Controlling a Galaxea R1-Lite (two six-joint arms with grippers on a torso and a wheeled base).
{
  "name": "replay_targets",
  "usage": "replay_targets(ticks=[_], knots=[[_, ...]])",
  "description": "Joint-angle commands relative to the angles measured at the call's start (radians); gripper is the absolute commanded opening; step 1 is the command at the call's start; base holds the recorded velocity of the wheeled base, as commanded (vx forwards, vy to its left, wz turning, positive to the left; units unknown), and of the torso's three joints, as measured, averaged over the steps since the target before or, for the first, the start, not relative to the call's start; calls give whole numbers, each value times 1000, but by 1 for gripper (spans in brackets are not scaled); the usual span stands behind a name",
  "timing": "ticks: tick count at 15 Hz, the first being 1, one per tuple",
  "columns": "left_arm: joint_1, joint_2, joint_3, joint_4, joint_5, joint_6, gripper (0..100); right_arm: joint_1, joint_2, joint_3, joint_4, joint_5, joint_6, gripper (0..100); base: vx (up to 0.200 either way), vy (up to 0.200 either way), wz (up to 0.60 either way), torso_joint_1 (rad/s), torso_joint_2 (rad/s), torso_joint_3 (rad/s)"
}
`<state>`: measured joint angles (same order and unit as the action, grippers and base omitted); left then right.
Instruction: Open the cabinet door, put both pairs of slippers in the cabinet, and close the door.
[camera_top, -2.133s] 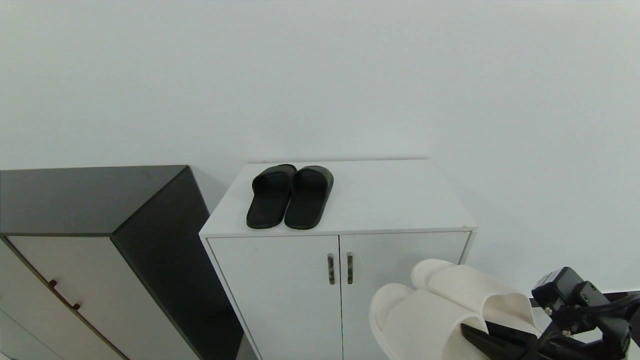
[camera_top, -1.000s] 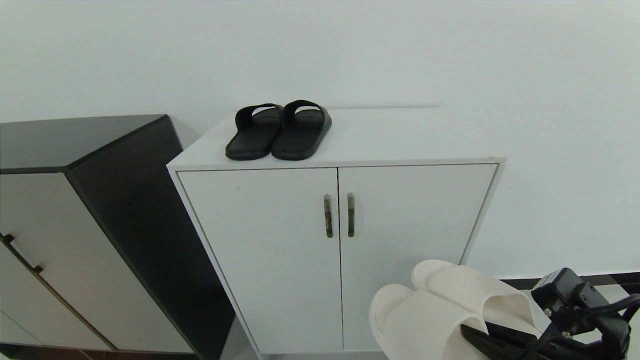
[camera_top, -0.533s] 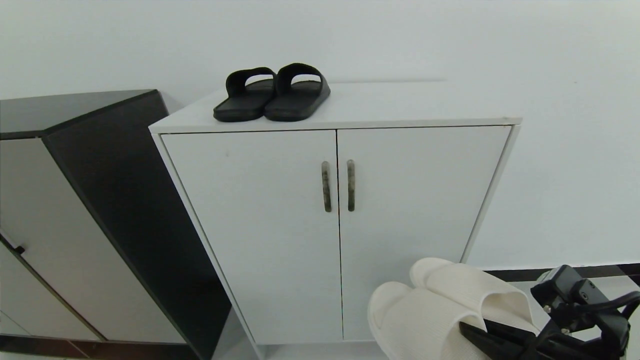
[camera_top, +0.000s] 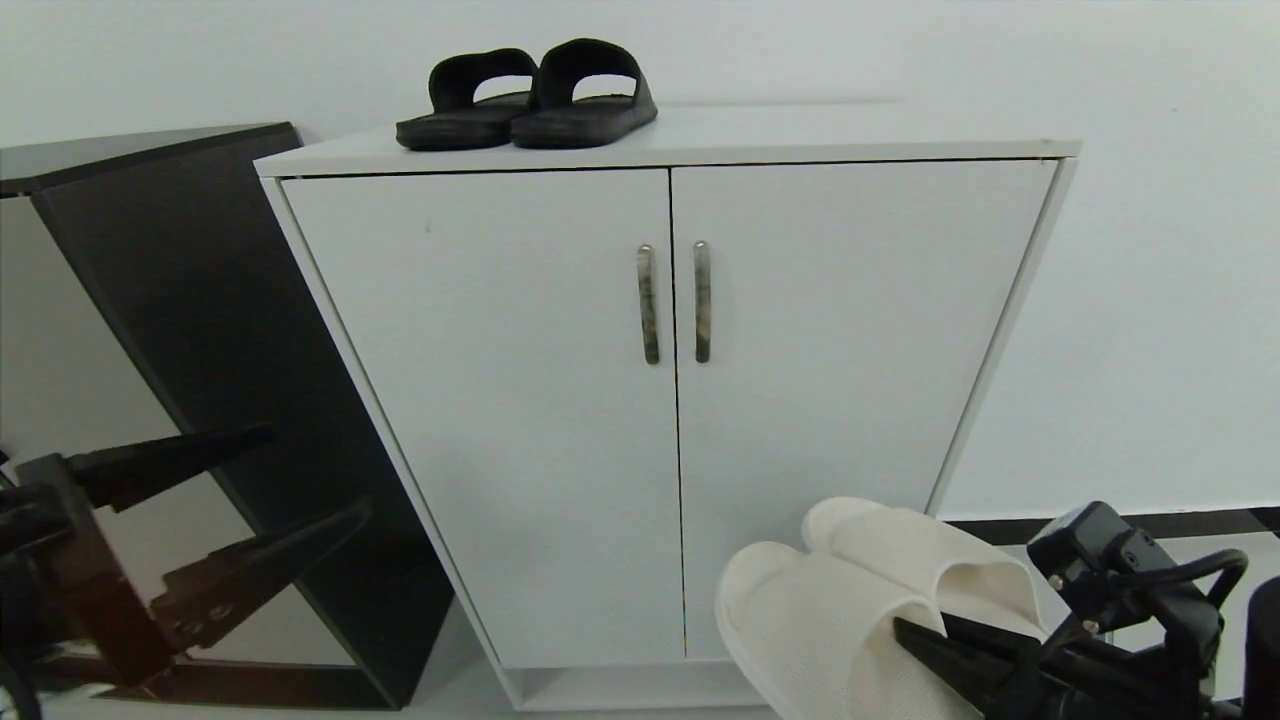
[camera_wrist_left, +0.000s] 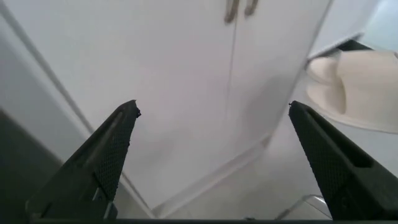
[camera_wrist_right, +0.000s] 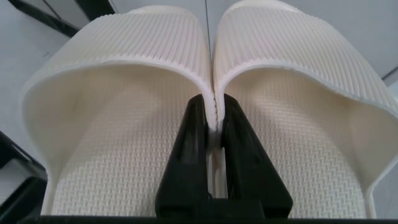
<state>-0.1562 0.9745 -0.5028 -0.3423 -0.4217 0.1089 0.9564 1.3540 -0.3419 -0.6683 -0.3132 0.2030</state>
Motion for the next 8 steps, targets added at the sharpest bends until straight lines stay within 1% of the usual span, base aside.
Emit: replay_targets(ticks=[1,2,3,4,6,7,8], knots=[[-141,93,-51,-14,77,0,100,-10,46,-54,-10,-3,-2,0,0,0,0,-7,76,56],[-201,101,-66,-14,124,-20,100,-10,57,-65,-11,-10,-4,0,0,0,0,0,0,0],[-260,116,-82,-14,159,-49,100,-10,73,-75,-17,-21,-4,0,0,0,0,0,0,0],[-286,130,-95,-15,170,-58,100,-10,82,-75,-42,-23,-4,0,0,0,0,0,0,0],[-290,173,-122,-20,169,-63,100,-10,103,-75,-80,-37,-5,0,0,0,0,0,0,0],[-315,205,-129,-55,170,-63,100,-10,117,-80,-83,-69,-5,0,0,0,0,0,0,0],[-352,231,-129,-101,175,-63,100,-10,131,-95,-82,-86,-5,0,0,0,0,0,0,0]])
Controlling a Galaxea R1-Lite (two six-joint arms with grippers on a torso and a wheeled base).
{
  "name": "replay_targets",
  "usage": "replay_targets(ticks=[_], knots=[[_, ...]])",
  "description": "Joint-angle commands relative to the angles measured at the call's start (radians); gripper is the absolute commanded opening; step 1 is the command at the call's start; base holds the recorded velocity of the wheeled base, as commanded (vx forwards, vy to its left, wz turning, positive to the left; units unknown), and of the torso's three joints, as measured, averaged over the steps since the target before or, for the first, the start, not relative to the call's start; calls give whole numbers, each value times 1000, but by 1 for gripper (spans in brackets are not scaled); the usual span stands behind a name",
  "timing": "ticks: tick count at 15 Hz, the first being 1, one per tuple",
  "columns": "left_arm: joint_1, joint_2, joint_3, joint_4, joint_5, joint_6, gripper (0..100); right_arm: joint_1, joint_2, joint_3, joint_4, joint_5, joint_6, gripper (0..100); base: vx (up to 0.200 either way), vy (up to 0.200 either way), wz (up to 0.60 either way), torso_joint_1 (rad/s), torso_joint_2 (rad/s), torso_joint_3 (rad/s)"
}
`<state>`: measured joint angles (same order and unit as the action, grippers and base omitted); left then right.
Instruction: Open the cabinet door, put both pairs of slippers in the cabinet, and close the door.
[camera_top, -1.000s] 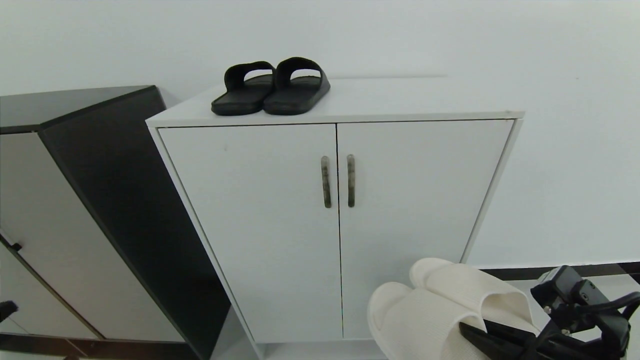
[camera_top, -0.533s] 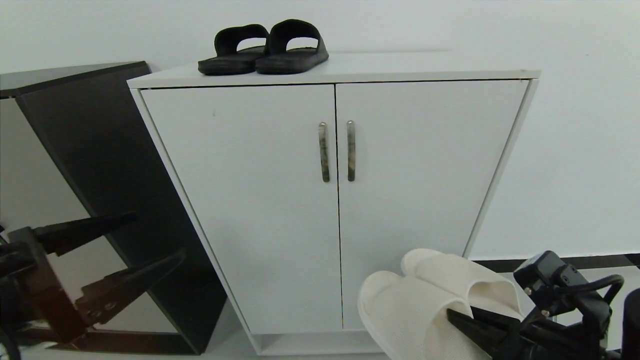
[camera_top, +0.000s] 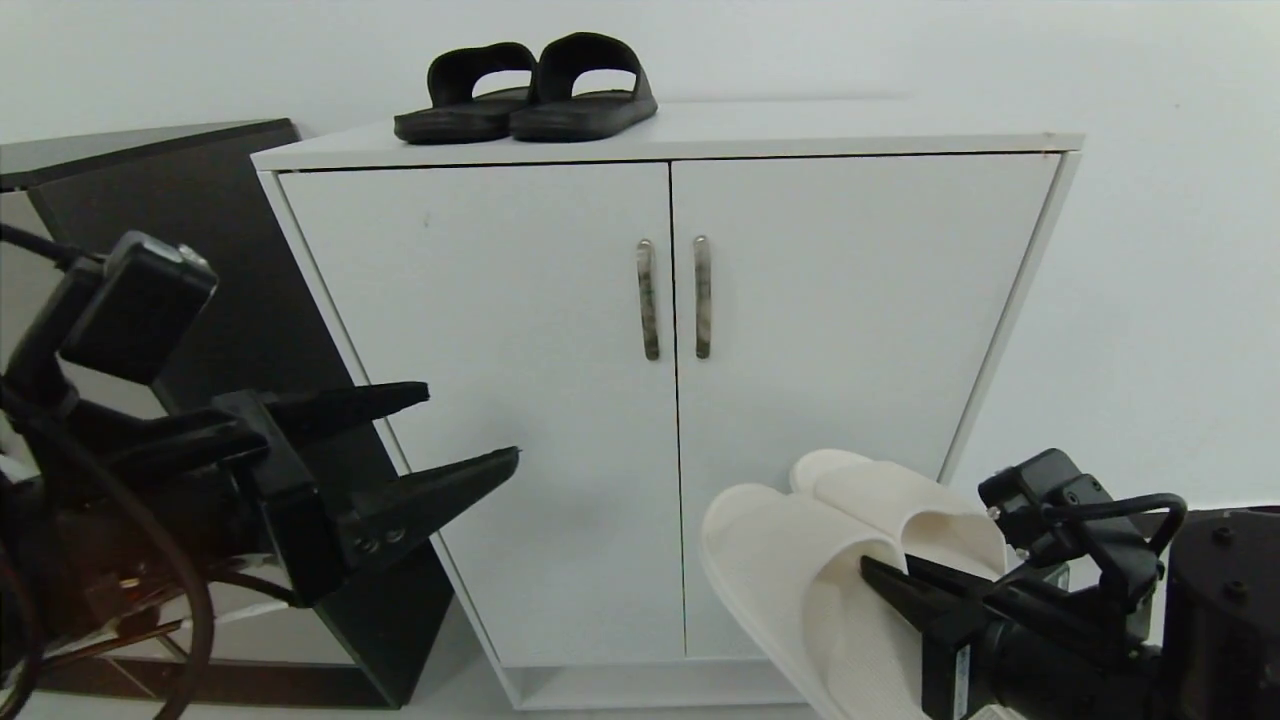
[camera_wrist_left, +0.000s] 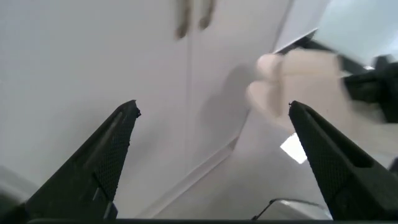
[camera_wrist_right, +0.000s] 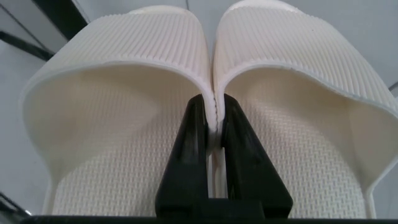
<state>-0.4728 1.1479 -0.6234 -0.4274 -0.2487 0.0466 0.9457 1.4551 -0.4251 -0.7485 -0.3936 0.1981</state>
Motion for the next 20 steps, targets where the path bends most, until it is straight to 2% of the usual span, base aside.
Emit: replay_targets(ticks=[1,2,4,5,6,7,8,9,10,11,12,13,14,15,16,17,18,19,20], knots=[[-61,92,-12,-68,16,1,100,1,44,-27,-2,-17,0,0,0,0,0,0,0,0],[-89,165,-36,-129,46,-1,100,1,57,-32,-2,-30,1,0,0,0,0,0,0,0],[-110,234,-67,-166,45,-13,100,7,57,-26,0,-28,-2,0,0,0,0,0,0,0],[-164,276,-113,-166,25,-40,100,7,56,-18,0,-27,-8,0,0,0,0,0,0,0],[-181,283,-128,-166,12,-60,100,7,56,-15,0,-25,-11,0,0,0,0,0,0,0],[-244,302,-180,-160,-12,-114,100,7,54,-14,0,-22,-14,0,0,0,0,0,0,0],[-283,317,-217,-155,-17,-148,100,8,53,-9,0,-22,-16,0,0,0,0,0,0,0],[-288,348,-251,-151,-21,-171,100,13,51,-3,0,-22,-19,0,0,0,0,0,0,0],[-287,380,-274,-151,-47,-185,100,13,51,11,0,-22,-19,0,0,0,0,0,0,0],[-264,395,-279,-152,-146,-188,100,13,51,16,-2,-22,-19,0,0,0,0,0,0,0],[-222,394,-280,-151,-270,-189,100,13,51,16,-2,-22,-19,0,0,0,0,0,0,0],[-205,392,-288,-149,-342,-191,100,13,51,17,-2,-22,-20,0,0,0,0,0,0,0],[-172,395,-312,-134,-406,-212,100,13,51,17,-2,-22,-20,0,0,0,0,0,0,0],[-162,397,-334,-122,-428,-238,100,13,51,17,-2,-22,-20,0,0,0,0,0,0,0],[-127,403,-386,-83,-498,-333,100,13,51,22,-2,-22,-19,0,0,0,0,0,0,0],[-109,426,-414,-82,-504,-340,100,13,50,22,-2,-22,-19,0,0,0,0,0,0,0],[-92,447,-429,-88,-500,-324,100,13,50,22,-2,-22,-19,0,0,0,0,0,0,0],[-87,470,-446,-88,-465,-298,100,13,50,22,-2,-21,-19,0,0,0,0,0,0,0],[-89,497,-461,-88,-382,-260,100,13,51,22,-2,-21,-19,0,0,0,0,0,0,0]])
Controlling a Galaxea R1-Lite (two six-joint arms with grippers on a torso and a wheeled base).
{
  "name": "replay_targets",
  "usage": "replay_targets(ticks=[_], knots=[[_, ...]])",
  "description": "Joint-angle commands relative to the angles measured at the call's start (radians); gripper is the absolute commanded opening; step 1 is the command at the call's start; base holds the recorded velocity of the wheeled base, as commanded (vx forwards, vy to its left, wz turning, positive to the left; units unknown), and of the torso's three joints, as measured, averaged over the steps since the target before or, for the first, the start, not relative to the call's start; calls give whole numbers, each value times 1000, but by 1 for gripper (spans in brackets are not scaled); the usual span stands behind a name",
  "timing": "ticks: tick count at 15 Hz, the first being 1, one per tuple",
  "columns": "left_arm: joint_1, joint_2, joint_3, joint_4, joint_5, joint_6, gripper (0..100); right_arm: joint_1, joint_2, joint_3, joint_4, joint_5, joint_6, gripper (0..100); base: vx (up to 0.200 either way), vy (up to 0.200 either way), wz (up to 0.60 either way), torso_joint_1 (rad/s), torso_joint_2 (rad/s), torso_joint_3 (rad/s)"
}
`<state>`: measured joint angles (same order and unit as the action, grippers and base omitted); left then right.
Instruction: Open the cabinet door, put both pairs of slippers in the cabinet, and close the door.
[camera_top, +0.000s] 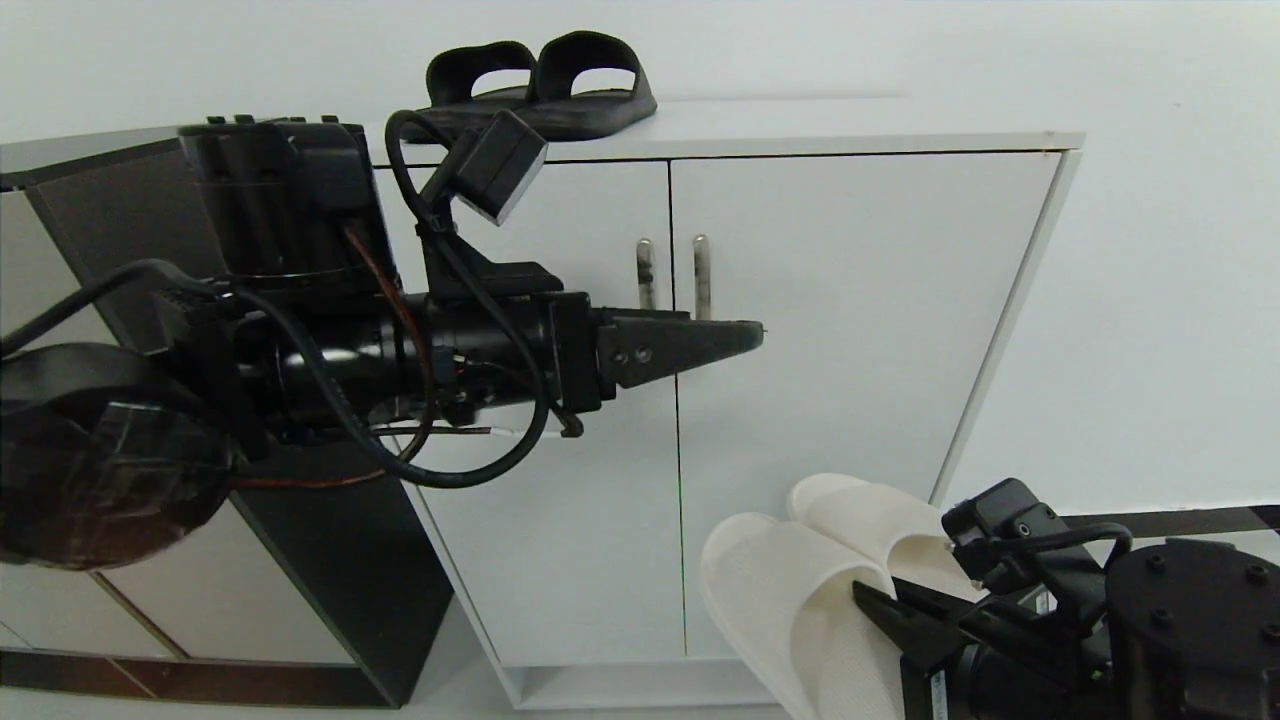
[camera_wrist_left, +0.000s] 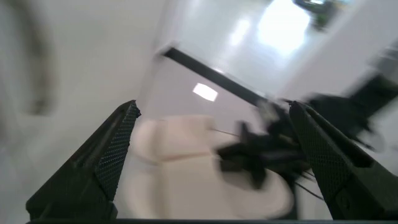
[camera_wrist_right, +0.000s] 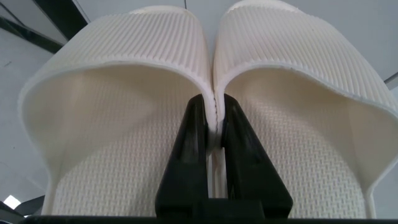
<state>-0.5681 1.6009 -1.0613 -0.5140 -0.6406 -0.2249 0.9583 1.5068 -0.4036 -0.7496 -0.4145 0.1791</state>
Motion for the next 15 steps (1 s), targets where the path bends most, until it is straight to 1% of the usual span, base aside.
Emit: replay_targets(ticks=[1,2,3,7,9,10,12,15], knots=[[-4,59,-28,-1,81,50,100,0,0,0,-1,0,0,0,0,0,0,0,0,0],[-15,62,-28,-3,104,65,100,0,-2,0,-1,0,0,0,0,0,0,0,0,0],[-22,70,-34,-3,116,68,100,0,-2,0,-1,0,0,0,0,0,0,0,0,0],[-15,97,-74,-3,125,70,100,0,0,3,-1,2,0,0,0,0,0,0,0,0],[-15,108,-89,-21,151,71,100,-1,-2,9,-2,28,0,0,0,0,0,0,0,0],[-15,114,-95,-32,157,71,100,-1,-2,8,-2,28,0,0,0,0,0,0,0,0],[-15,134,-109,-34,190,75,100,-1,-2,8,-2,28,0,0,0,0,0,0,0,0],[-6,160,-121,-32,202,87,100,-1,0,9,-2,28,0,0,0,0,0,0,0,0]])
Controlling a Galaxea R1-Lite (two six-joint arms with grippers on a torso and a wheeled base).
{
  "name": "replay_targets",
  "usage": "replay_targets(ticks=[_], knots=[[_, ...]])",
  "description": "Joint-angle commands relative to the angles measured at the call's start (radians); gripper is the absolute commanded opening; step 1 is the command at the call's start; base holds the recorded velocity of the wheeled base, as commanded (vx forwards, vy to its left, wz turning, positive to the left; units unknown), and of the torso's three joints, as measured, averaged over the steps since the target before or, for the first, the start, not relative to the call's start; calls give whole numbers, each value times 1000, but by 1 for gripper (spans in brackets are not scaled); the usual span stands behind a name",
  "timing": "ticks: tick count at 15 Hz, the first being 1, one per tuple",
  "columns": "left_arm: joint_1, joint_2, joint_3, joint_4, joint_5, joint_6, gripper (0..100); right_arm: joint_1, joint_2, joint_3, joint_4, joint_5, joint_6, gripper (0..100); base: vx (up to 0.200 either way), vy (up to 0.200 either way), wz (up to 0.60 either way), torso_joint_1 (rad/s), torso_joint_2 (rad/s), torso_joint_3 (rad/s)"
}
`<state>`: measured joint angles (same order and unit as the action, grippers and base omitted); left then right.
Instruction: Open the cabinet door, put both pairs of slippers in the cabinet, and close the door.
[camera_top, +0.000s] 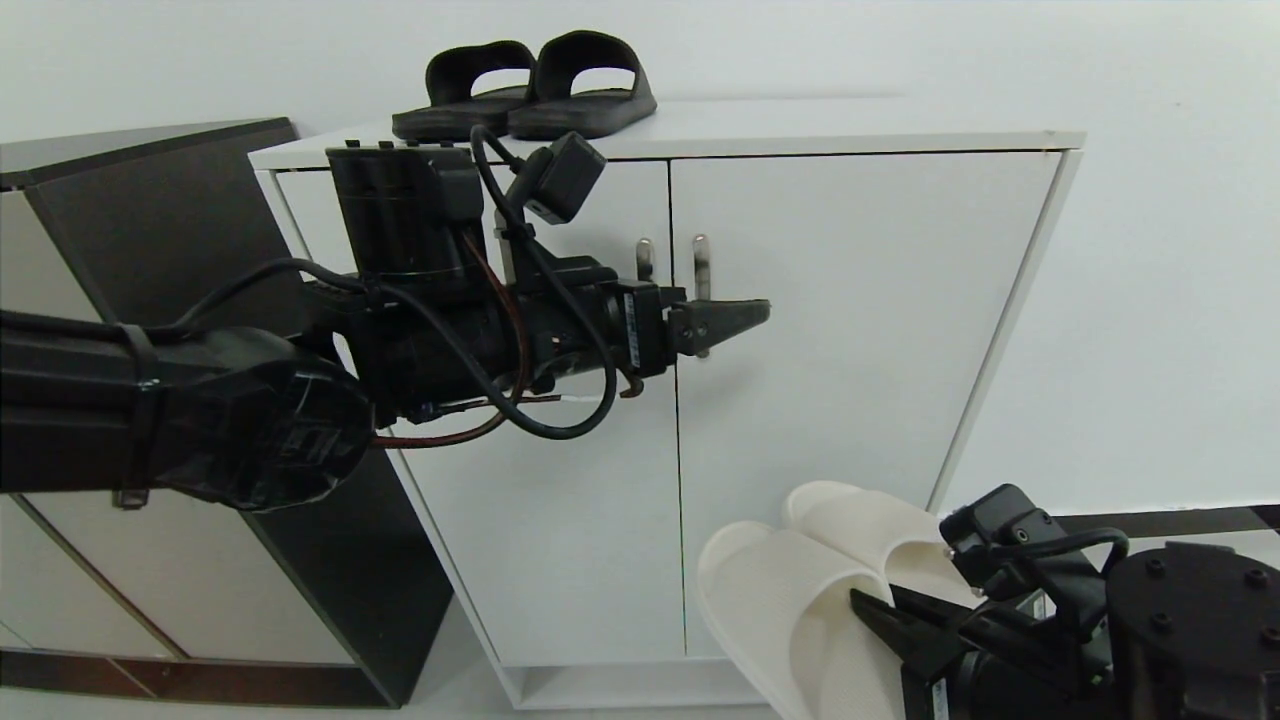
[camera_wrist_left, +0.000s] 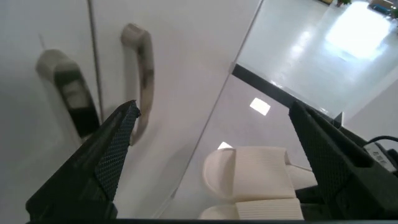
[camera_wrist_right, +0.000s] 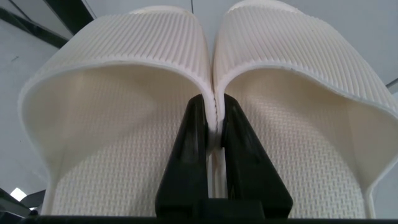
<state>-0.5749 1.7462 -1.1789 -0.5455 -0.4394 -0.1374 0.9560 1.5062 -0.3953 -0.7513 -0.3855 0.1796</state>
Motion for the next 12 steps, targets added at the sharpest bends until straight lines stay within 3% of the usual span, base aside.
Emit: replay_targets(ticks=[1,10,11,12], knots=[[1,19,-7,-1,5,1,100,1,0,1,0,-1,1,0,0,0,0,0,0,0],[7,121,-85,-25,33,15,100,1,2,4,0,2,1,0,0,0,0,0,0,0],[7,122,-85,-25,31,15,0,1,0,4,0,2,1,0,0,0,0,0,0,0],[7,121,-84,-25,31,13,0,1,-1,6,0,4,1,0,0,0,0,0,0,0]])
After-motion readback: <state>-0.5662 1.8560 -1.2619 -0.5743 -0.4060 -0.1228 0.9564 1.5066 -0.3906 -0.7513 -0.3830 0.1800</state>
